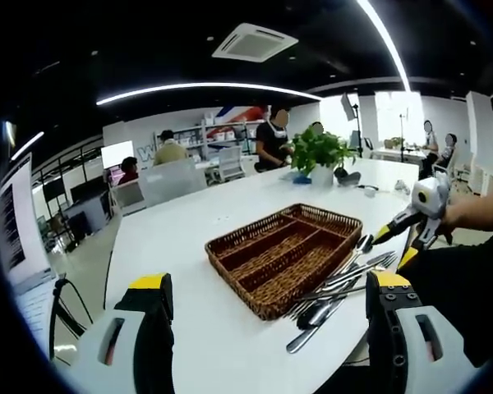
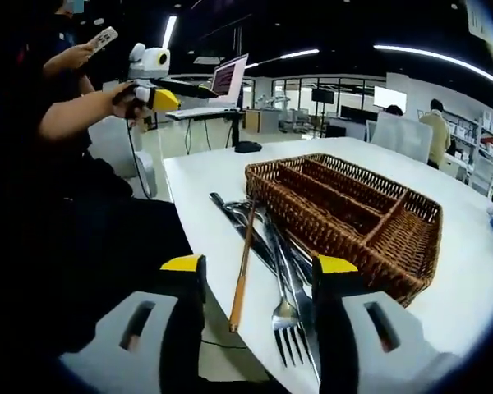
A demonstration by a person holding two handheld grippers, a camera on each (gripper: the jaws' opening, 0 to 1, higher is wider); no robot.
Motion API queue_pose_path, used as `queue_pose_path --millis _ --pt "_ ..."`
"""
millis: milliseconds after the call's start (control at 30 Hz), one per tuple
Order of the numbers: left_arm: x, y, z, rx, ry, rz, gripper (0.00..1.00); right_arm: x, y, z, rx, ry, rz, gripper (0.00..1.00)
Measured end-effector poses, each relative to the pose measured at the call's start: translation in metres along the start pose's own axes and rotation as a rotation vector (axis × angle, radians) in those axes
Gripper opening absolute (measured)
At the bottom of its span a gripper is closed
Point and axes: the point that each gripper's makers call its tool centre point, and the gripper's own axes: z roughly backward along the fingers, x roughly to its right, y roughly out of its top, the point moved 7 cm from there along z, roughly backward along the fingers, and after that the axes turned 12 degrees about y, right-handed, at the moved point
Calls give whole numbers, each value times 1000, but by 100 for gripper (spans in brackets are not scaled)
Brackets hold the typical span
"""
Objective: Arrange the knives, forks, and spoons in their matching storage slots by inserting each utensil handle-first until every utensil is classified and aligned in the correct compartment
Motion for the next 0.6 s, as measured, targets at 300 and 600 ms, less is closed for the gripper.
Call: queue_pose_path --millis 300,600 --pt "5 -1 -7 -7 -12 1 100 4 -20 -19 -40 20 -28 37" --pt "1 -6 -9 -20 -8 10 100 1 -30 -33 -71 54 -38 25"
